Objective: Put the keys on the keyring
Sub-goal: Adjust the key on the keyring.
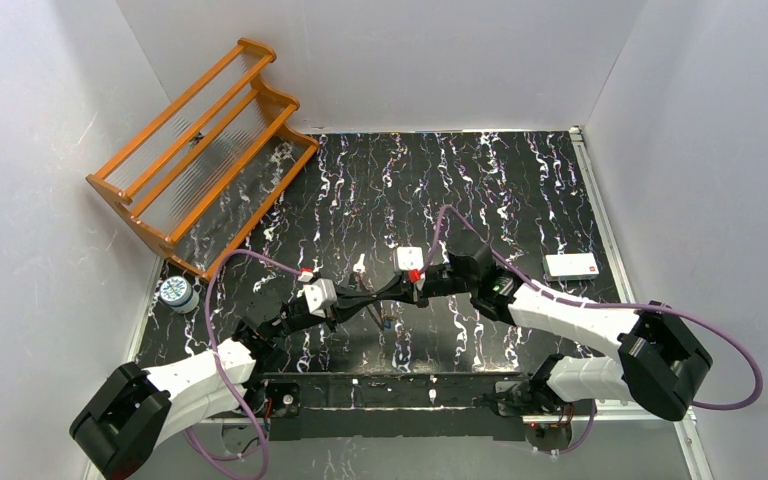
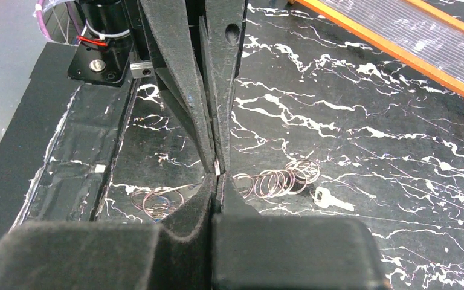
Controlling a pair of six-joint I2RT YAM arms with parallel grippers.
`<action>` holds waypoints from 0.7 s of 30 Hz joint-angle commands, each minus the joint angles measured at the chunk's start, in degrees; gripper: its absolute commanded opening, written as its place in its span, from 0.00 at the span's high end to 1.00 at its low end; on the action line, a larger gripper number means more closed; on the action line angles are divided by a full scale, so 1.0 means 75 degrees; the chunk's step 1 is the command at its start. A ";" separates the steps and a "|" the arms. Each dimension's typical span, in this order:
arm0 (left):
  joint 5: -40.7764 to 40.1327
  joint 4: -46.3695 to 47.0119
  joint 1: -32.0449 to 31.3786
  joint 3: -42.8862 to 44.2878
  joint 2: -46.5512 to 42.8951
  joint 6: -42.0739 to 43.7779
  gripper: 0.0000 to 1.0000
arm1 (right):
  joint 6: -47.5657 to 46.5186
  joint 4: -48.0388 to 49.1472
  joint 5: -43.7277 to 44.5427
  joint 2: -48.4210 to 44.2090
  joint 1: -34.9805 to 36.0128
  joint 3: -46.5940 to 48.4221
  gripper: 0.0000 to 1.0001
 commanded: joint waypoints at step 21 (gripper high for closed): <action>-0.0689 -0.4548 -0.0024 0.1420 -0.1435 0.2328 0.61 | -0.0129 -0.4883 0.0684 0.1407 0.0177 0.3033 0.99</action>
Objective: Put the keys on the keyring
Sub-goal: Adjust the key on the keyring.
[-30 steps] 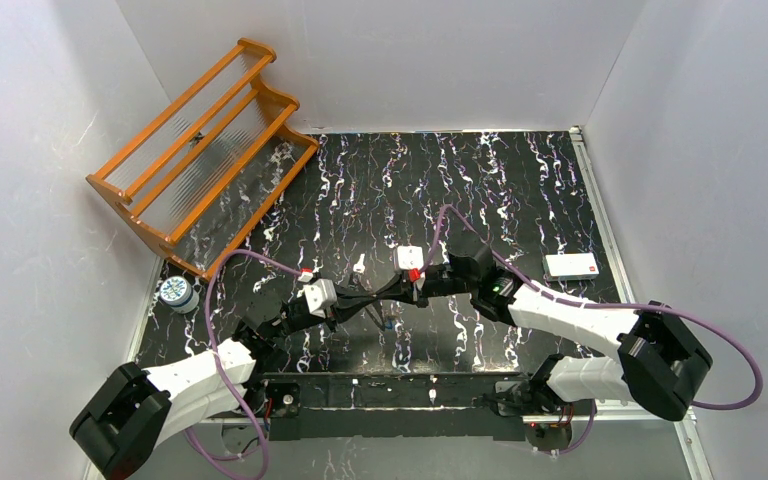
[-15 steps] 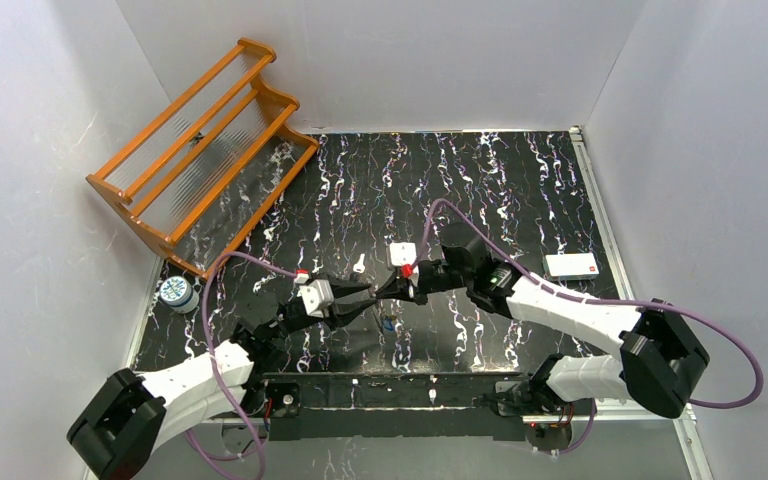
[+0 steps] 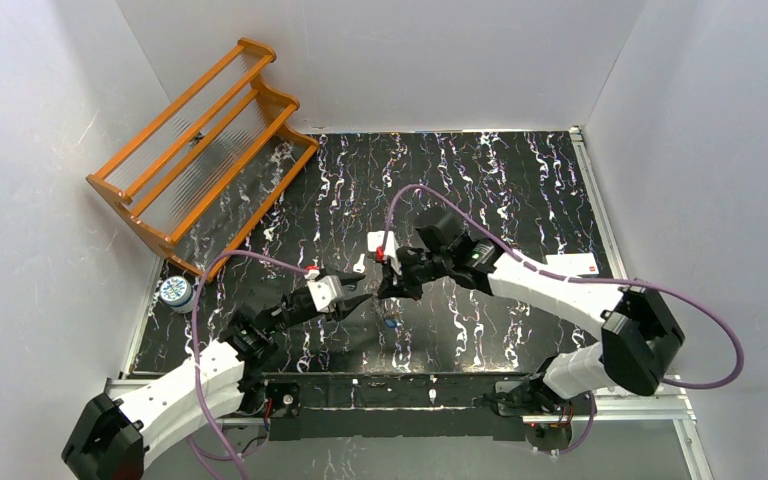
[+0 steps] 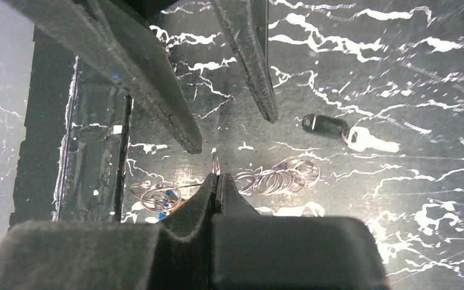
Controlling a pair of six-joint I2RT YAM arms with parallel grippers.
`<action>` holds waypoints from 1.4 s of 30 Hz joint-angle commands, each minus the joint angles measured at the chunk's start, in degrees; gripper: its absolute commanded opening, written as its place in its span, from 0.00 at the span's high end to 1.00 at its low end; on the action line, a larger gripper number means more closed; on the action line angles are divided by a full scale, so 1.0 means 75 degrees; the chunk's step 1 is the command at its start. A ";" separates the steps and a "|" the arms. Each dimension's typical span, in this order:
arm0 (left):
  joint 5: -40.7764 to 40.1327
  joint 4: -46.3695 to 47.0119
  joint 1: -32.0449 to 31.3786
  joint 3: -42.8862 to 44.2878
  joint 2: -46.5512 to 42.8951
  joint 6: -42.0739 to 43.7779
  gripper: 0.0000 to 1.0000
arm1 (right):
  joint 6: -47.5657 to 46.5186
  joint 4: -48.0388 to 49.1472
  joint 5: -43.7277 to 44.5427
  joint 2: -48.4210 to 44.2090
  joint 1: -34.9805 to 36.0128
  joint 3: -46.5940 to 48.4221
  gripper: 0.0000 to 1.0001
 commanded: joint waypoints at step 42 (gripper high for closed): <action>0.0664 -0.4768 -0.0015 0.1466 -0.0337 0.0034 0.70 | 0.0752 -0.0713 0.0198 0.1055 0.0855 0.1248 0.99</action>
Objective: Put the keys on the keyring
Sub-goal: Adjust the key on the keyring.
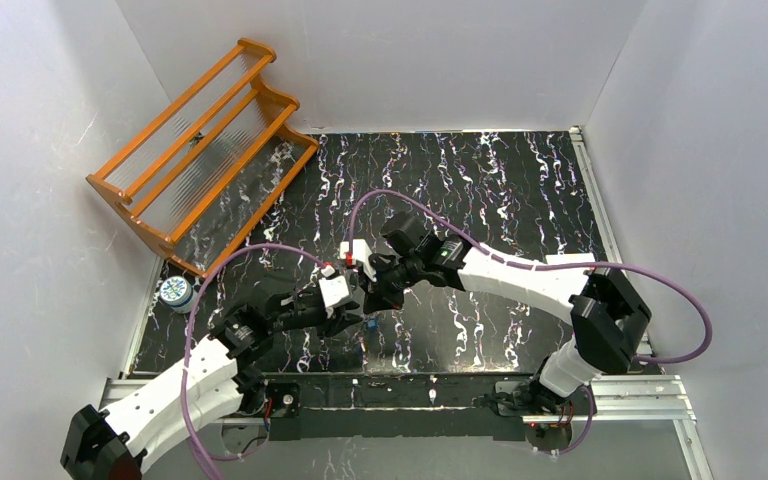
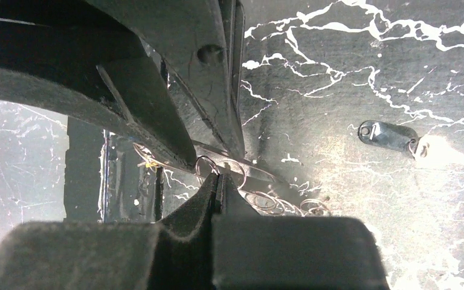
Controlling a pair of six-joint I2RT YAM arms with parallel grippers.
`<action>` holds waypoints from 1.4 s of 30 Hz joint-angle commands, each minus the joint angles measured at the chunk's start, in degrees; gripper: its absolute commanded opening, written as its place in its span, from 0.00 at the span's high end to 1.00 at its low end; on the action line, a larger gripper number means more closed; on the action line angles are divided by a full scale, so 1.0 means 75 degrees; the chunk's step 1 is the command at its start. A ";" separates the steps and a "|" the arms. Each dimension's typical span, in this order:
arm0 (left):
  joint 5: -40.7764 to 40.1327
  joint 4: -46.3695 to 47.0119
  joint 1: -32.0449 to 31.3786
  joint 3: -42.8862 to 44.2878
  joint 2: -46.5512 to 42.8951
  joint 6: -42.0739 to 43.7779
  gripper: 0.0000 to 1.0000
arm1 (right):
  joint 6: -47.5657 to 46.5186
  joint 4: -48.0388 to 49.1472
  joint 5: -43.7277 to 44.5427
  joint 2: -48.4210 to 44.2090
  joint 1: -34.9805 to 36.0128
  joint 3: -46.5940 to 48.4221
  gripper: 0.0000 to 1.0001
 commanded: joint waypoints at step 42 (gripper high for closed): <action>-0.0922 0.3578 -0.0015 -0.1773 -0.1732 -0.2072 1.00 | 0.0683 0.2807 0.0279 -0.2021 -0.0310 -0.1660 0.51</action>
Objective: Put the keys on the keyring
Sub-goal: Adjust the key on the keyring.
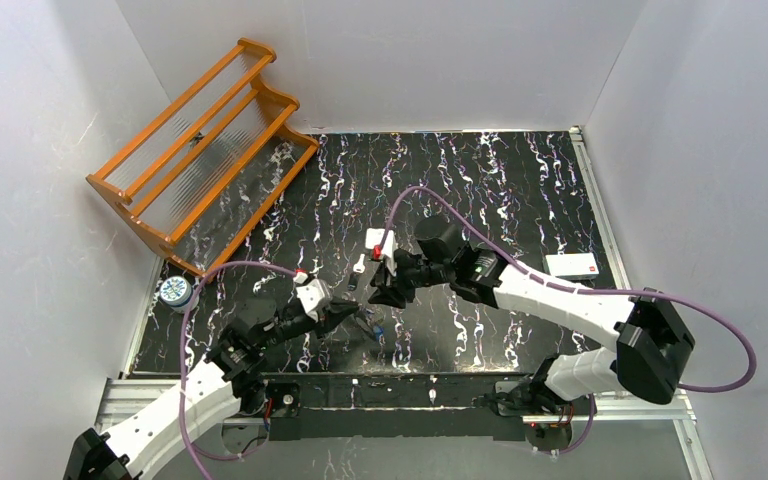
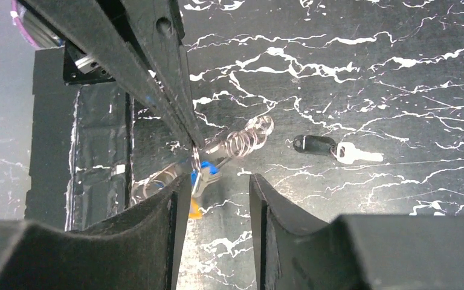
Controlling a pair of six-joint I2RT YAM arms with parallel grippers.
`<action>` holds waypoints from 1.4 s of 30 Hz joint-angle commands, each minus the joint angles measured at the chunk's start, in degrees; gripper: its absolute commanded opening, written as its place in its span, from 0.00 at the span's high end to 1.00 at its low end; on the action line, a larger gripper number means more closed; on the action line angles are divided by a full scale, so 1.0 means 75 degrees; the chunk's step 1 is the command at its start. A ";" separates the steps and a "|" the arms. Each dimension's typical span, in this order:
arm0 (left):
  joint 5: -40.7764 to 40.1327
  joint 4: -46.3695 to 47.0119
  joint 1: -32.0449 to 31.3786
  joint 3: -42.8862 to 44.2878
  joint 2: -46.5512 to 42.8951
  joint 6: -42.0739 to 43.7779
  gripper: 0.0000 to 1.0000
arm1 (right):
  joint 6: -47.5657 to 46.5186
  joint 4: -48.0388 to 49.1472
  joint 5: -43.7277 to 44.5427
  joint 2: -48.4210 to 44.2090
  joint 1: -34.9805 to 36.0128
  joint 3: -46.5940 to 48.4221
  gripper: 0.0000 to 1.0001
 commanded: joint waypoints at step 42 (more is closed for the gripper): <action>0.0427 0.2359 -0.0015 -0.0440 -0.0316 -0.0490 1.00 | 0.1069 0.2407 -0.2851 0.0101 -0.0870 -0.0752 0.65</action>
